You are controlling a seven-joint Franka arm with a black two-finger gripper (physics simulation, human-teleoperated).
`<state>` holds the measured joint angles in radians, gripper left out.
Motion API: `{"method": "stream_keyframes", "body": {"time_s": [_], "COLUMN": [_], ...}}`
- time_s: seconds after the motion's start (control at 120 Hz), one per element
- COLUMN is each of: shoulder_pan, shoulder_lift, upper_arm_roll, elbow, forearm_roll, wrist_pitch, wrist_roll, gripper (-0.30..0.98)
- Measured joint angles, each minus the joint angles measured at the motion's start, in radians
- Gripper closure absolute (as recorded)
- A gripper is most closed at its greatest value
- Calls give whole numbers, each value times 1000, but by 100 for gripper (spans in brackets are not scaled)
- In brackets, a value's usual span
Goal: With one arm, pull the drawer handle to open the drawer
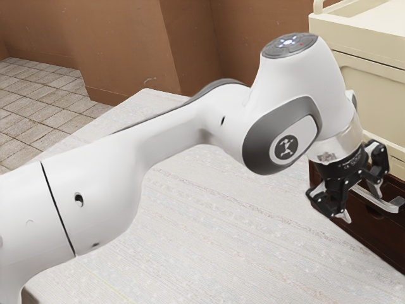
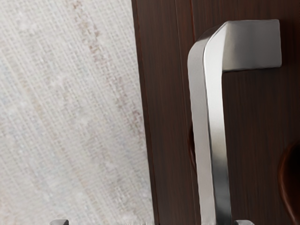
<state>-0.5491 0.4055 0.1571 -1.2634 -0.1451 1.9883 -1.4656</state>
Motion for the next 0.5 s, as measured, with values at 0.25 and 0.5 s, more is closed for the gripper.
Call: {"method": "stream_keyframes", "body": {"time_s": [0.25,0.5], "shoulder_pan": [0,0], "shoulder_lift": [3,-3], "upper_arm_roll": [0,0], "elbow": [-8,-22], "forearm_roll": [-8,-7], "wrist_pitch": [14,19], "wrist_roll": [9,19], "gripper": [43,53]}}
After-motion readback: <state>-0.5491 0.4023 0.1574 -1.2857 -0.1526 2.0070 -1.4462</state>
